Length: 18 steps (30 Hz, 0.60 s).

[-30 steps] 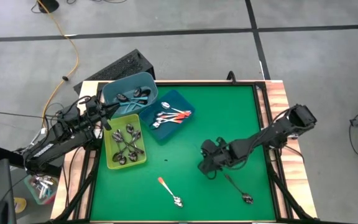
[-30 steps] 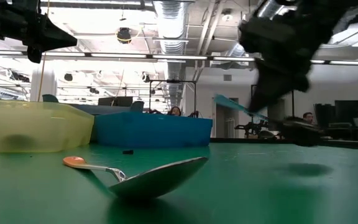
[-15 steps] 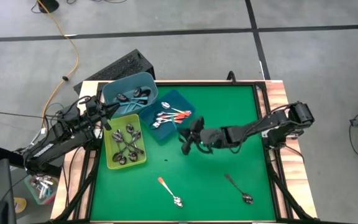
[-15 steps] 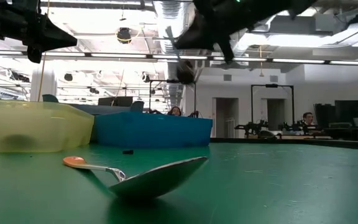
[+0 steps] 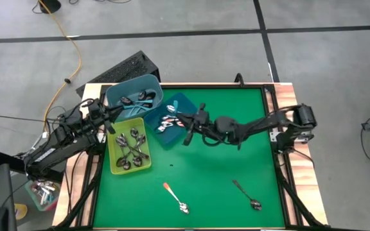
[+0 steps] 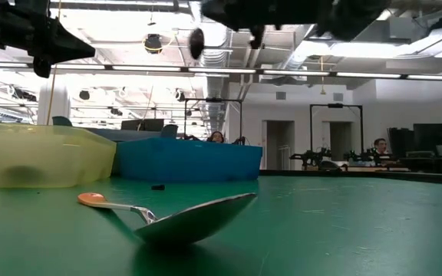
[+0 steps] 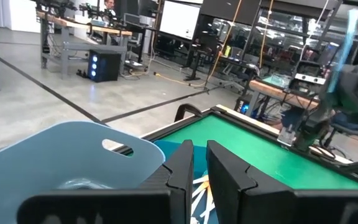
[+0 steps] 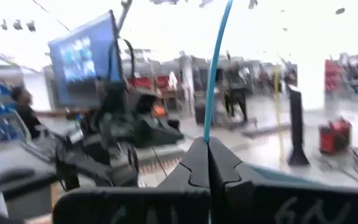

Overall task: Sort silverware by color (type)
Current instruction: Put the blue spoon into the light blue bin

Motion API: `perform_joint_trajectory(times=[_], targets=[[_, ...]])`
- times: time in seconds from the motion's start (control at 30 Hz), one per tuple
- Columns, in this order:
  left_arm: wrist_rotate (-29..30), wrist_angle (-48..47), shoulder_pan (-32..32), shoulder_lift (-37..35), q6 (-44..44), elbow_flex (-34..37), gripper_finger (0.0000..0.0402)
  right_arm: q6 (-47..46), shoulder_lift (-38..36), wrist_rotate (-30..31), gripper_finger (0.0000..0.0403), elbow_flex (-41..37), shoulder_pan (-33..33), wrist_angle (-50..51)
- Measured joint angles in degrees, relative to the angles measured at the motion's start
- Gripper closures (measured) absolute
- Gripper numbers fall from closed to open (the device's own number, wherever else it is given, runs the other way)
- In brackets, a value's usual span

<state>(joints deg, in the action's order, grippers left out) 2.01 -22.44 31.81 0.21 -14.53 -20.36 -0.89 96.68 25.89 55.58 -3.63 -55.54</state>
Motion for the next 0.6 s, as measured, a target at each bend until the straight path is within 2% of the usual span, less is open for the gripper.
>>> perform_joint_trajectory(times=[0.1, 0.2, 0.33, 0.4, 0.6], targets=[[0.46, -0.03, 0.02, 0.02, 0.09, 0.0, 0.0372, 0.99, 4.86, -3.38, 0.0402, 2.83, 1.37, -5.53], [0.76, -0.11, 0.02, 0.02, 0.09, 0.0, 0.0372, 1.58, 10.2, -4.55, 0.0403, 8.22, 3.07, -4.79], [0.83, -0.17, 0.0, 0.02, 0.02, 0.0, 0.0372, 4.08, 16.73, -8.95, 0.0403, 17.37, 5.35, -3.11], [0.82, -0.16, 0.0, 0.02, 0.02, 0.0, 0.0372, 5.03, 18.8, -9.56, 0.0403, 22.55, 6.66, 1.75], [0.82, -0.15, 0.0, 0.02, 0.04, 0.0, 0.0372, 7.98, 23.58, -15.13, 0.0403, 38.9, 11.54, 24.78]])
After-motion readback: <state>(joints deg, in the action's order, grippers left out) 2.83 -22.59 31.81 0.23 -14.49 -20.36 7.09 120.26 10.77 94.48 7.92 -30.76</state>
